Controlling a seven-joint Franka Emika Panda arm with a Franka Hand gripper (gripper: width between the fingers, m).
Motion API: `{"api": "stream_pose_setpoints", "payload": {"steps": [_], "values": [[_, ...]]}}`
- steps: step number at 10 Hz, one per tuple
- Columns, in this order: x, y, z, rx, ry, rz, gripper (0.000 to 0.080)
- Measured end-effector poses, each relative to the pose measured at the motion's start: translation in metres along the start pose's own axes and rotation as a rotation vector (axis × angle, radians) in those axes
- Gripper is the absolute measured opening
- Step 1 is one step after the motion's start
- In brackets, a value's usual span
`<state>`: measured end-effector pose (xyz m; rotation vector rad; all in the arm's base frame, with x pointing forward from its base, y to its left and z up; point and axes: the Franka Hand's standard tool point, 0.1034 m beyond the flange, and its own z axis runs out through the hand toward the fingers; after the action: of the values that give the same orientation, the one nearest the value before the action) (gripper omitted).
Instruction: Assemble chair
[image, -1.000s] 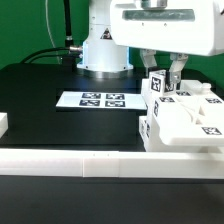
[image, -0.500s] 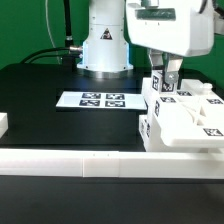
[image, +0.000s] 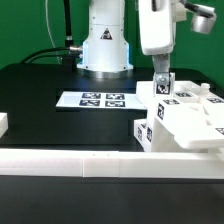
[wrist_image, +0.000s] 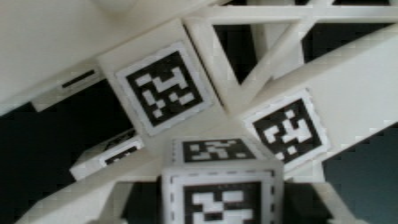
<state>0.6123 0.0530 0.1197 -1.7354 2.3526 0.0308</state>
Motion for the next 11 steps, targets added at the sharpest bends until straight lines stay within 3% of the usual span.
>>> {"api": "stream_pose_setpoints", "payload": {"steps": [2,4,6,7,8,9,11], "values": [[-0.0005,-0.0012,-0.0003,0.013,-0.003,0.156,0.0284],[0.0009,-0.0012,0.0003,0.01,-0.022,0.251,0.0284],[0.0,-0.0017,-0.0001,0.009,-0.024,0.203,0.0284],[0.0003,-0.0047,-0.0021,0.012,-0.026,0.105,0.0518],[-0.0007,-0.0044,-0.0021,0.006,-0.027,0.055,0.0518],[-0.0008,-0.0038,-0.0015,0.006,-0.026,-0.012,0.0622],[-0.001,-0.0035,-0.0011,0.007,-0.025,-0.185,0.0644]]}}
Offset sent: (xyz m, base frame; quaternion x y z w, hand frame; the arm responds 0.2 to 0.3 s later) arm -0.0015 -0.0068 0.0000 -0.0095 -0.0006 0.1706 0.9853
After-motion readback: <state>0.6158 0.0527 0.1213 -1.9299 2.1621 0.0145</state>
